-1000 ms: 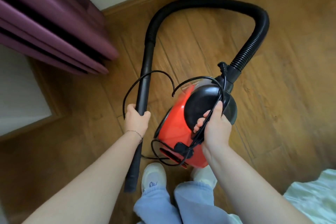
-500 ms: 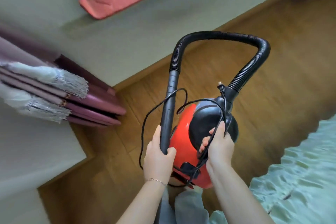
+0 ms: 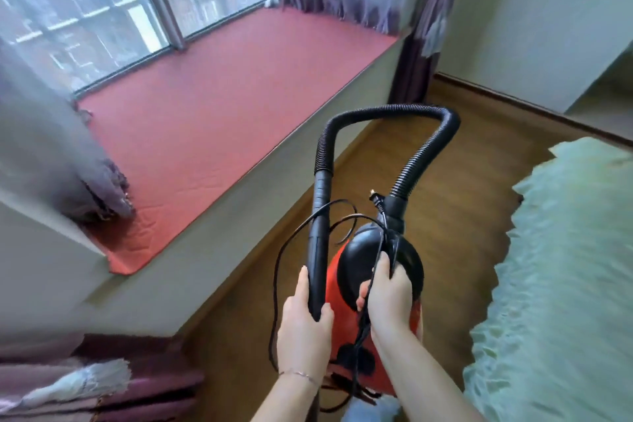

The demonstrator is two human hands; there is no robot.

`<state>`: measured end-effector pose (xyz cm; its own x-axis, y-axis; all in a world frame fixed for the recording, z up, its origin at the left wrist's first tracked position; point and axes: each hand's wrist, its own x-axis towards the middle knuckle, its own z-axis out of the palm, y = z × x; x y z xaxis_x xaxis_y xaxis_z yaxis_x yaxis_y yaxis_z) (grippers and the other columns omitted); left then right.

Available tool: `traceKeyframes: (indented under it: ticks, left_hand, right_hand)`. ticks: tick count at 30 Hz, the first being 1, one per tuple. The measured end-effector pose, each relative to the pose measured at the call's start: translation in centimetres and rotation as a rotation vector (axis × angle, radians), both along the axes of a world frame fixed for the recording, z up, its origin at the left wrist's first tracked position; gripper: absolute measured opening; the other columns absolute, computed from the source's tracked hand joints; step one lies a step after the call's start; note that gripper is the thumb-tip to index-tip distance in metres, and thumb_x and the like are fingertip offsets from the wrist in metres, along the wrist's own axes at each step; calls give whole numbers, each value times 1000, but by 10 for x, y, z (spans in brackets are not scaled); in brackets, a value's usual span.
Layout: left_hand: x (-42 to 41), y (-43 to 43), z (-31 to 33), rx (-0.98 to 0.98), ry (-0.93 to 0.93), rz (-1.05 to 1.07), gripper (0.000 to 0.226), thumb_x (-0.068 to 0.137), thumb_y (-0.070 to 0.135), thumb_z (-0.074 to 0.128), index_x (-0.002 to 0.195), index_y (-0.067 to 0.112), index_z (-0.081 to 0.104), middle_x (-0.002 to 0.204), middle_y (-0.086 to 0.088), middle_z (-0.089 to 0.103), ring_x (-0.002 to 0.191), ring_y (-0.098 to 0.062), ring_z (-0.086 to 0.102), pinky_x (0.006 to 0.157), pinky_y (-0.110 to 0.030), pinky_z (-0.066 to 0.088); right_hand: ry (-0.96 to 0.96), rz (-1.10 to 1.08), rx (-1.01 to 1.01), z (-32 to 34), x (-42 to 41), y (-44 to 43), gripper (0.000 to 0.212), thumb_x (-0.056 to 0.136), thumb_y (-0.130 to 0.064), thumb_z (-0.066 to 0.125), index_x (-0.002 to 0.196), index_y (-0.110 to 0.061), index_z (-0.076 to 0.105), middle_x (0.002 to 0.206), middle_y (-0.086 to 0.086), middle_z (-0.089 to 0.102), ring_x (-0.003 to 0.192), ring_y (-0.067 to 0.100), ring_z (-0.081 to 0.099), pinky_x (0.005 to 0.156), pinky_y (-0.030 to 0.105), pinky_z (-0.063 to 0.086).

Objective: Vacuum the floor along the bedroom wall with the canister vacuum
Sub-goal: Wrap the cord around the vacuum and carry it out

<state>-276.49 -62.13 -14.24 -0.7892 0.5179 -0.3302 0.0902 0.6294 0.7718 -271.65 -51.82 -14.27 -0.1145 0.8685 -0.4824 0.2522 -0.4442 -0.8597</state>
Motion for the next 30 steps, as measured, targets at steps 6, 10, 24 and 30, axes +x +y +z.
traceKeyframes:
  ticks: [6, 10, 24, 30]
  left_hand:
    - [-1, 111, 34, 19, 27, -130, 64, 92, 30, 54, 147, 33, 23, 134, 4, 51, 99, -1, 47, 84, -19, 44]
    - [-4, 179, 48, 26, 42, -196, 64, 91, 25, 55, 147, 32, 23, 135, 1, 51, 103, -6, 48, 87, -23, 43]
    - [-65, 405, 59, 130, 22, -443, 65, 87, 19, 58, 145, 31, 31, 136, 6, 51, 106, -6, 52, 82, -23, 44]
    - [-114, 507, 65, 116, 74, -577, 67, 86, 22, 59, 145, 33, 30, 131, 2, 54, 100, -14, 56, 78, -28, 47]
  right_hand:
    - [4, -79, -48, 25, 6, 96, 37, 100, -37, 36, 93, -7, 56, 49, 6, 50, 33, 16, 44, 42, 27, 41]
    - [-8, -114, -40, 35, 13, 155, 38, 100, -38, 36, 97, -6, 56, 48, 6, 50, 32, 16, 45, 39, 25, 40]
    - [-5, -330, -15, 54, -18, 365, 37, 101, -34, 38, 77, -9, 50, 48, 10, 48, 30, 20, 41, 37, 26, 38]
    - [58, -445, -20, 73, -47, 458, 38, 101, -33, 38, 73, -9, 48, 49, 11, 47, 31, 20, 39, 36, 23, 36]
